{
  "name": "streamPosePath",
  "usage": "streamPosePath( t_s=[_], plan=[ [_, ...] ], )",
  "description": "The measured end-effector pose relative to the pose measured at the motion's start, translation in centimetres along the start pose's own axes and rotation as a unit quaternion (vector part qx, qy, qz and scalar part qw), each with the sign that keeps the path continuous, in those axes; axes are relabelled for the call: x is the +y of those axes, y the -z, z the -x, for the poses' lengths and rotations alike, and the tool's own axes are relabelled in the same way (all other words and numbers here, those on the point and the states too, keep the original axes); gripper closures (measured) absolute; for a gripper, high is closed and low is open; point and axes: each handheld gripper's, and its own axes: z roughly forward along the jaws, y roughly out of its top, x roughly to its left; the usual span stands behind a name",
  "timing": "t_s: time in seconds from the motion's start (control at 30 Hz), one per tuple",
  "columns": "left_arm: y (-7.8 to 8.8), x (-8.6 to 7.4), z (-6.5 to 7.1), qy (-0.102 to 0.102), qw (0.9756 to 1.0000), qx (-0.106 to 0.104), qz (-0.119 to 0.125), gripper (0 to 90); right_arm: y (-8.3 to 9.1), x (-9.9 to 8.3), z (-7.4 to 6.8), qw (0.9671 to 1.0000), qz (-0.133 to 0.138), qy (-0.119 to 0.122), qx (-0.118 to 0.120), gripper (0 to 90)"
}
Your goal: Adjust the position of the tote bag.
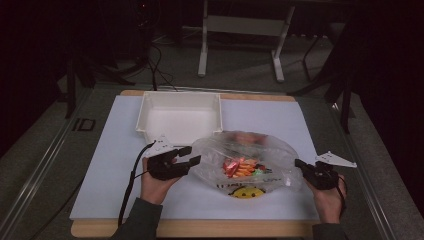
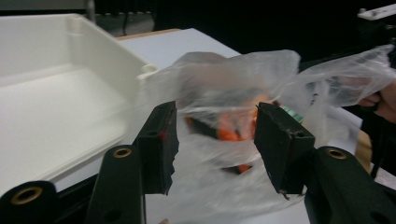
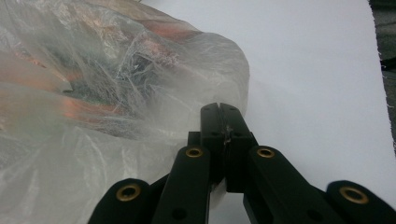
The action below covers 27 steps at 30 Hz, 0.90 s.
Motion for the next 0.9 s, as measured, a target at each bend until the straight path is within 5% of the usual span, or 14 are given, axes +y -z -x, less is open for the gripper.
streamPosePath(
  t_s=[0.27, 0.5, 0.73, 0.9],
  plan=[
    [-3.1, 0.8, 1.9, -0.023, 0.9990, -0.025, -0.029, 51.2, -0.3, 0.0, -0.2, 1.0000, -0.003, 0.001, 0.005, 89.3],
    [-7.1, 0.0, 4.1, -0.052, 0.9937, -0.041, -0.090, 50.3, -0.3, -0.3, -0.1, 1.0000, -0.003, 0.000, 0.006, 89.2],
    [-9.0, -3.6, 4.6, -0.071, 0.9844, -0.004, -0.161, 45.8, -0.1, -0.5, 0.4, 1.0000, -0.004, -0.006, 0.003, 89.3],
    [-8.8, -5.4, 4.4, -0.074, 0.9798, 0.009, -0.185, 45.9, 0.0, -0.7, 0.7, 1.0000, -0.005, -0.007, 0.001, 89.3]
  ],
)
